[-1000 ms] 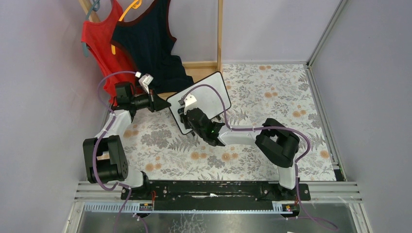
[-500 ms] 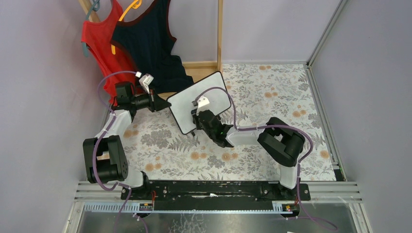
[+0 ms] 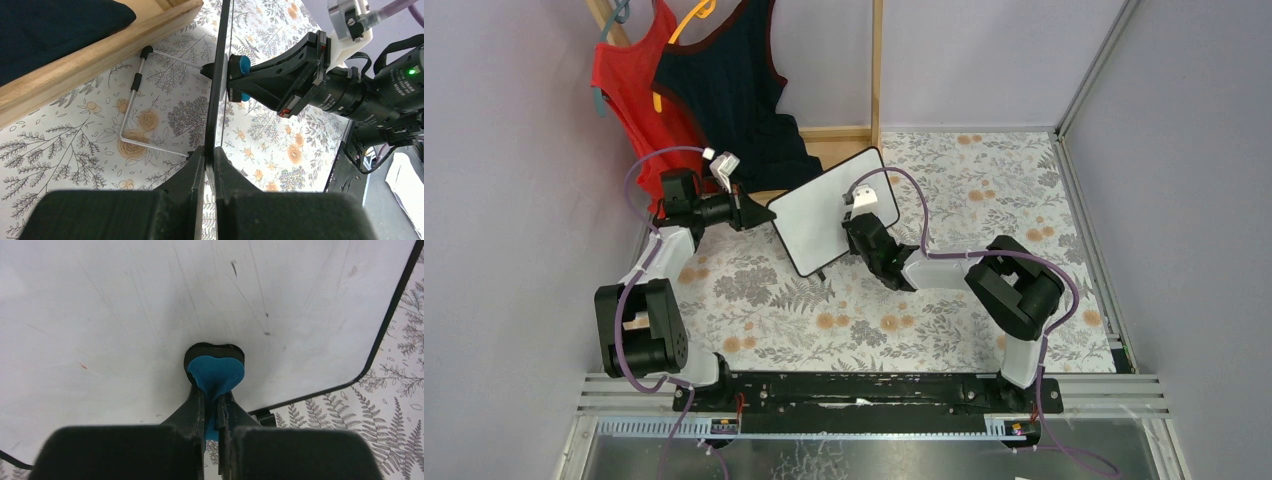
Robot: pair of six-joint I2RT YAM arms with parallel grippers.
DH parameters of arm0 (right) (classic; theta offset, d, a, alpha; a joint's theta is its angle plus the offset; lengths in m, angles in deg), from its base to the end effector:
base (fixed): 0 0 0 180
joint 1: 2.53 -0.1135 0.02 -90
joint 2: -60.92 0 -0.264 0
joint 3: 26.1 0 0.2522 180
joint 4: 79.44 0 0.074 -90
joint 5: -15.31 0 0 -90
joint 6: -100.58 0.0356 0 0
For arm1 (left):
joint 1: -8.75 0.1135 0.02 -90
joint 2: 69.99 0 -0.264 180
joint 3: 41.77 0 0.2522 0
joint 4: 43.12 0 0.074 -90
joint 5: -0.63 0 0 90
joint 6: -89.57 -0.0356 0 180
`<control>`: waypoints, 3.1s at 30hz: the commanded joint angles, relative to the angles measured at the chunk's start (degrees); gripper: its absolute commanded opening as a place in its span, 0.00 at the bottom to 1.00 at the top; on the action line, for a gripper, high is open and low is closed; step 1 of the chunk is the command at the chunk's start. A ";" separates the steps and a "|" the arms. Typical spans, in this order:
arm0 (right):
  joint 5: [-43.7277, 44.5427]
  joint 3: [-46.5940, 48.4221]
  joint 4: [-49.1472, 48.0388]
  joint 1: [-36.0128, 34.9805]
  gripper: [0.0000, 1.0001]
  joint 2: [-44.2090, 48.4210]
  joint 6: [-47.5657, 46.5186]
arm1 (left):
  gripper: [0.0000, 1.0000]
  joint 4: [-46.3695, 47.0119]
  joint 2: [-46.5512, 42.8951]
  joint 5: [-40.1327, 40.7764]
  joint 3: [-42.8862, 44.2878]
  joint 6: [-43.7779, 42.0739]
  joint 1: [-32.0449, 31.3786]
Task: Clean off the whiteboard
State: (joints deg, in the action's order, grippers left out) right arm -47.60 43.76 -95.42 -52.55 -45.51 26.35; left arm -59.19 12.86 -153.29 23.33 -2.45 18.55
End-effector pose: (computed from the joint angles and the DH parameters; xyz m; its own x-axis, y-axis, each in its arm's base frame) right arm 0.2670 0.2932 0.1793 -0.3284 -0.0151 -0.9444 -0.3315 0.9381 0.1003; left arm 0.3029 0.0199 0.2487 -0.5248 -0.0749 -0.8479 0.6794 0.5632 -0.4703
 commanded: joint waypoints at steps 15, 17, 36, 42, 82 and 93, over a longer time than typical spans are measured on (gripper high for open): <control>-5.00 18.82 -0.71 -9.18 0.00 -5.19 3.63 | 0.00 -0.51 -1.16 0.27 0.74 -2.59 0.00; -5.78 19.83 -0.84 -9.84 0.00 -5.55 4.00 | 0.00 -0.51 -1.07 0.20 0.71 -2.62 0.03; -1.50 18.64 0.31 -10.61 0.00 -6.41 -0.59 | 0.00 -0.51 -1.04 0.33 0.71 -2.67 -0.03; -0.11 10.54 -1.29 -7.11 0.00 -2.21 -0.88 | 0.00 -0.51 -1.21 0.38 0.79 -2.57 -0.03; 5.81 3.71 49.87 15.48 0.00 33.76 -2.94 | 0.00 -1.74 -0.21 2.56 1.74 -3.67 0.03; -13.15 2.69 59.36 37.17 0.00 29.86 0.45 | 0.00 -1.87 -0.16 3.43 1.76 -3.54 0.03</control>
State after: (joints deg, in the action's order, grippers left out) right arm -51.60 45.86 -40.25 -19.05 -11.52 24.34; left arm -60.68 12.36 -152.35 23.68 -3.48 18.84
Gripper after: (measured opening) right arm 0.071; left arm 0.034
